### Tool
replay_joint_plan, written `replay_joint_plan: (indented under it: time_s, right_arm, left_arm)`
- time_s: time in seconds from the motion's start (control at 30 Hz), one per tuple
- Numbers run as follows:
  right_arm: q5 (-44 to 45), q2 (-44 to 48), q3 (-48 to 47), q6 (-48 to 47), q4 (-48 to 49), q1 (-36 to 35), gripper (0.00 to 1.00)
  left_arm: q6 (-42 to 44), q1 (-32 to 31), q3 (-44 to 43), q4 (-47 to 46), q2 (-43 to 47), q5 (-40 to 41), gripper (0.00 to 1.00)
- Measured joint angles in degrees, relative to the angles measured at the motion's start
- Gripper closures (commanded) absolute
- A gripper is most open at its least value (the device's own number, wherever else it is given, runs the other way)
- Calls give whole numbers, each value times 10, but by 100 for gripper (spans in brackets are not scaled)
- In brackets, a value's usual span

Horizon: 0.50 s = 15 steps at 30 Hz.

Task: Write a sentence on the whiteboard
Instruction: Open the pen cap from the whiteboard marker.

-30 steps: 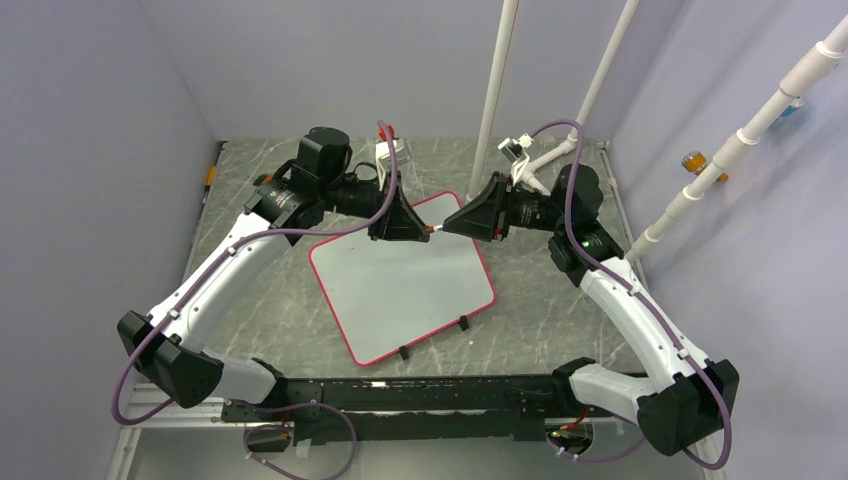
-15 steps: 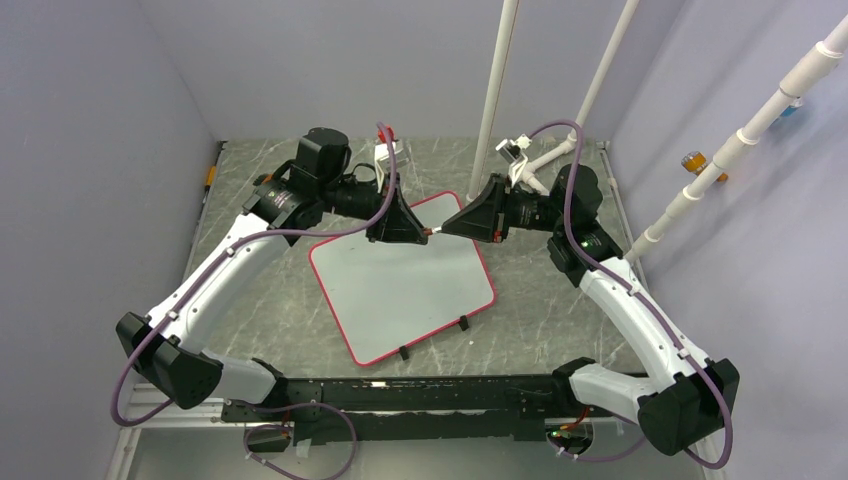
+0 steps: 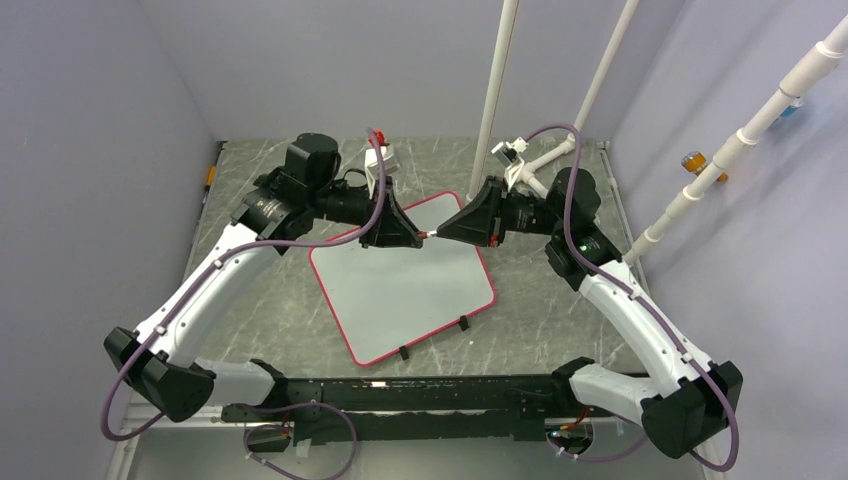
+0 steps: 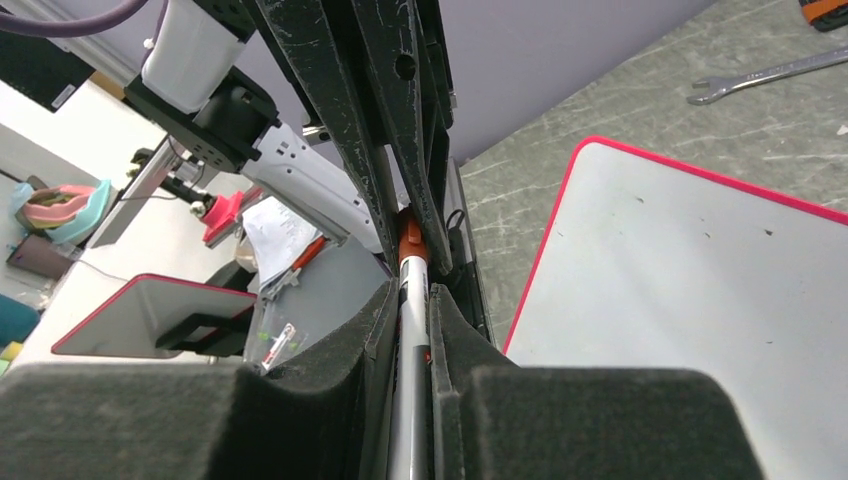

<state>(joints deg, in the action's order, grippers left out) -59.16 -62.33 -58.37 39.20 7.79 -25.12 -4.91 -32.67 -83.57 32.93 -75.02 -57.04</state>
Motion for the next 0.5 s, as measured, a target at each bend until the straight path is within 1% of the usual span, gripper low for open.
replay_joint_plan:
  time_s: [0.27, 0.37, 0.5]
  right_arm:
    - [-2, 13, 8, 14, 5, 14, 100]
    - [-5, 25, 12, 21, 5, 38, 100]
    - [-13, 35, 14, 33, 13, 41, 100]
  left_arm:
    - [12, 2, 37, -32, 42, 26, 100]
    - [12, 33, 57, -28, 68, 45, 100]
    - [12, 57, 84, -27, 103, 65, 100]
